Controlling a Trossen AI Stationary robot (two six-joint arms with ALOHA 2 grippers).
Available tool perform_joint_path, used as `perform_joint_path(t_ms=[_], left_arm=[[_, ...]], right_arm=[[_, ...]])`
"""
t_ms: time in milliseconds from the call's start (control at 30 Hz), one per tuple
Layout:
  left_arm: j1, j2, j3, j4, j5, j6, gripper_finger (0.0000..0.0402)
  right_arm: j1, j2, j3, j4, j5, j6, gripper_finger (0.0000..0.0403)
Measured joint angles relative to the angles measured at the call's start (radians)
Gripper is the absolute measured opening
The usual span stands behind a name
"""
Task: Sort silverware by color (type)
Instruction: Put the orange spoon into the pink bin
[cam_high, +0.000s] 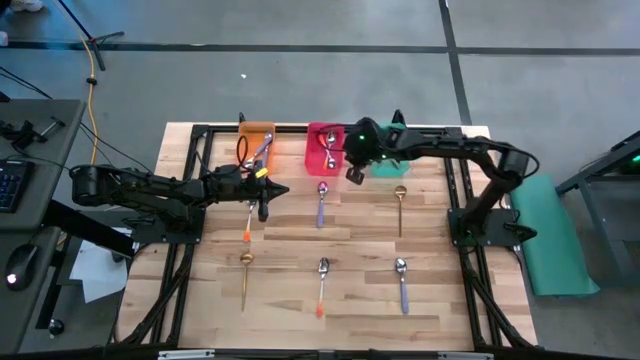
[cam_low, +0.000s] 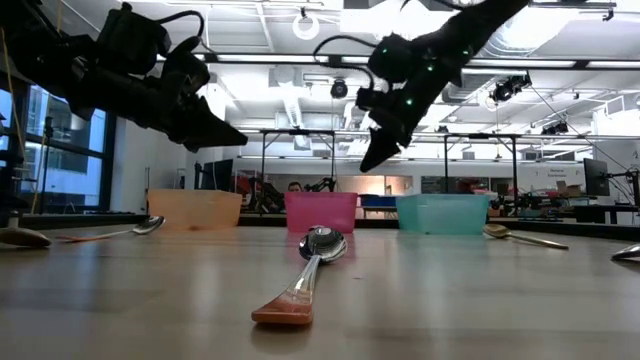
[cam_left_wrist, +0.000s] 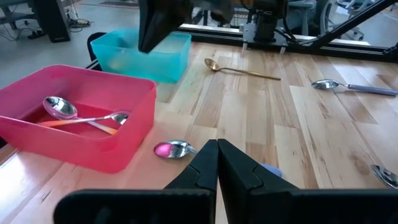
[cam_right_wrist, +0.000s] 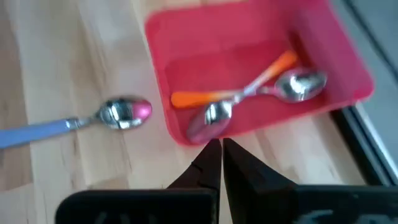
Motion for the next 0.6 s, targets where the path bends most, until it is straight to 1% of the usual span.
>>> perform_joint_path(t_ms=[133,233,333,500,600], left_arm=[[0.000,0.000,0.000,-0.014,0.000,0.000,0.0000],[0.000,0.000,0.000,-0.015,0.000,0.000,0.0000],[0.000,0.000,0.000,-0.014,0.000,-0.016,0.0000],[0.000,0.000,0.000,-0.011,0.000,-0.052,0.0000],[0.000,0.000,0.000,-0.010,0.000,-0.052,0.0000]], right_arm=[[0.004,-0.065,-0.156,0.184,-0.044,-0.005,0.0000],[0.027,-0.124,-0.286,0.372,-0.047,0.019,0.0000],[0.062,-0.192,-0.401,0.521,-0.048,0.059,0.0000],[0.132,-0.301,-0.557,0.736,-0.046,0.094,0.0000],[0.169,-0.326,-0.636,0.869,-0.046,0.097,0.0000]])
